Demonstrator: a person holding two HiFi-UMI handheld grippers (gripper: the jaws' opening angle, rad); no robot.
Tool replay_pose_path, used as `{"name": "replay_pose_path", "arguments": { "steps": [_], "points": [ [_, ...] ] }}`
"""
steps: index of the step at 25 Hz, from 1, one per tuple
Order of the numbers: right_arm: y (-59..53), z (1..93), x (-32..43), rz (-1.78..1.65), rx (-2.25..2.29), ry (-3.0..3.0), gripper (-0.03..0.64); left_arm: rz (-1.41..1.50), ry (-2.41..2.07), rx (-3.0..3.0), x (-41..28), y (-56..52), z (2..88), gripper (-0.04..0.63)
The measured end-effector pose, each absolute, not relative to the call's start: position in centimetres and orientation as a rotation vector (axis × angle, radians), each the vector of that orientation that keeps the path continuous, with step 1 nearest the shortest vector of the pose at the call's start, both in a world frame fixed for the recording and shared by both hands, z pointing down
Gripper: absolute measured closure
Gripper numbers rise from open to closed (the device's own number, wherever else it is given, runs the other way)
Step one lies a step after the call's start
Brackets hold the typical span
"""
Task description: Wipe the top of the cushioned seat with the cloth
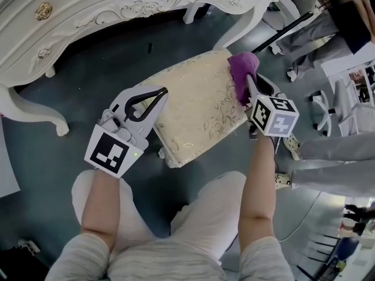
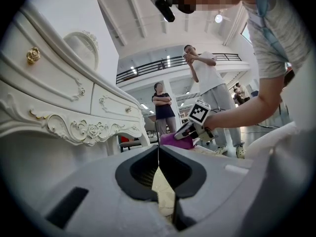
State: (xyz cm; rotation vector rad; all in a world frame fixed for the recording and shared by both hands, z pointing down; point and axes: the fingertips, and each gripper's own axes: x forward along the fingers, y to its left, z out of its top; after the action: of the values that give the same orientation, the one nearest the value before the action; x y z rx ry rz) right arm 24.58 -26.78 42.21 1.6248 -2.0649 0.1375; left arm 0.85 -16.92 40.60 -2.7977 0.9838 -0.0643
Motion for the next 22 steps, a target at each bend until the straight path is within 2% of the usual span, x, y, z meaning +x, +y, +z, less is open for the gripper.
{"name": "replay_pose_path", "arguments": {
  "steps": [22],
  "points": [
    [-27.2, 45.8, 23.2, 0.259, 1.528, -2.037, 0.565, -0.041, 1.011, -2.808, 0.1, -17.3, 40.5, 0.581]
  ]
}}
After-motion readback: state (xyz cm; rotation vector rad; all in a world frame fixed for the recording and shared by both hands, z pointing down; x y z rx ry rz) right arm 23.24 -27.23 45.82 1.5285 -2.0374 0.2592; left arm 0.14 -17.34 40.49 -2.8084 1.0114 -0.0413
